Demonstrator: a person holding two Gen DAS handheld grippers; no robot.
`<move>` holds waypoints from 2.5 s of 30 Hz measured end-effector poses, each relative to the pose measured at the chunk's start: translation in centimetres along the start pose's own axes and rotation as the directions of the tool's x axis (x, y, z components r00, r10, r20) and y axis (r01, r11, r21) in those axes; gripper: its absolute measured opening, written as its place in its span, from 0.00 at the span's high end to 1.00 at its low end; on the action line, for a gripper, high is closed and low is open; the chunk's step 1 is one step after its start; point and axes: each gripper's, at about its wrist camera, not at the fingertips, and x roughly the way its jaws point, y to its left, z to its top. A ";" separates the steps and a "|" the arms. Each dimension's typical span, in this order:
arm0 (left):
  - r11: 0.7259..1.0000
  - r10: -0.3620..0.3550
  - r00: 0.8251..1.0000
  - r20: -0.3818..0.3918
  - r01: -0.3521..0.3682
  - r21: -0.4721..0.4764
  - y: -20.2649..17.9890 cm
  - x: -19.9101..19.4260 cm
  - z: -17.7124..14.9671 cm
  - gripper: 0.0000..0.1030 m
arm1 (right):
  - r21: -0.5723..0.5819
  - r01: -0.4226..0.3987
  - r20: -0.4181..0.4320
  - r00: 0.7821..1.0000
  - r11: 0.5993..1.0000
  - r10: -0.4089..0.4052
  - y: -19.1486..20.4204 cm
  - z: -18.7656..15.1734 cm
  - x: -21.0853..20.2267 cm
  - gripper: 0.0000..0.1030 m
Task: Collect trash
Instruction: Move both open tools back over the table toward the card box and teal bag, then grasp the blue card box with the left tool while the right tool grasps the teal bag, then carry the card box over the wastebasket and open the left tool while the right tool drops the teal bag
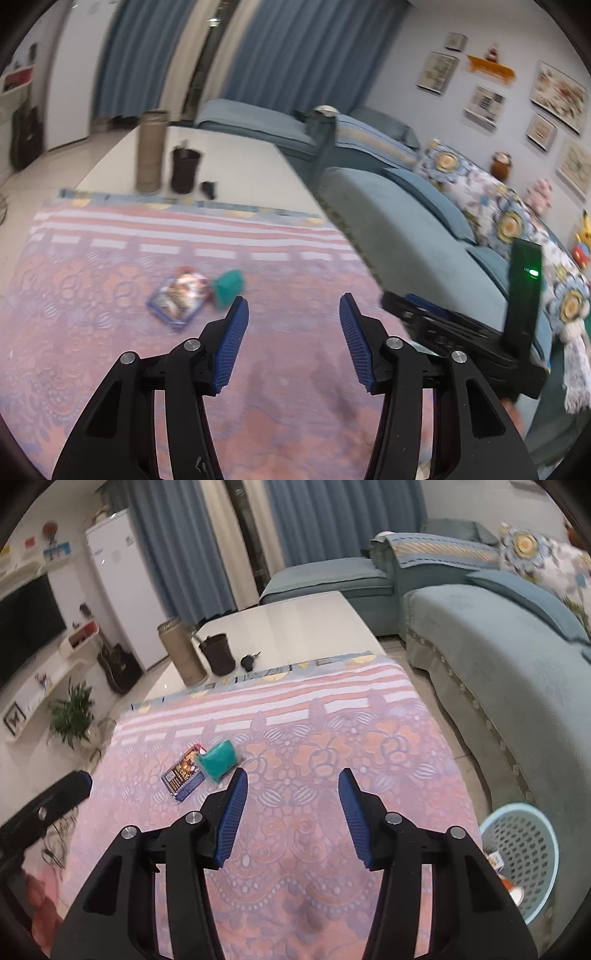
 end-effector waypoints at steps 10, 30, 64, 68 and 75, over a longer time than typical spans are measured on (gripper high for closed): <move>0.993 0.096 0.994 -0.043 -0.099 -0.066 8.1 5.1 0.7 0.53 | -0.136 -0.029 -0.059 0.998 0.990 0.021 5.4 0.3 7.0 0.54; 0.940 0.233 0.936 -0.262 -0.147 0.308 11.0 17.1 -1.0 0.38 | -0.021 -0.182 -0.229 0.958 0.983 0.172 6.6 1.1 17.1 0.54; 0.967 0.250 0.961 -0.117 -0.255 -0.031 14.9 9.7 -2.4 0.44 | -0.084 -0.143 -0.260 0.959 0.986 0.117 10.3 1.3 20.2 0.65; 0.983 0.181 0.978 -0.099 -0.182 0.004 11.2 8.6 -2.8 0.45 | -0.066 -0.109 -0.190 0.977 0.992 0.094 7.1 1.6 15.2 0.65; 0.995 0.018 0.997 -0.074 -0.010 0.101 1.5 7.0 -2.8 0.46 | 0.007 -0.017 -0.060 0.998 1.000 0.017 -0.1 1.5 5.0 0.65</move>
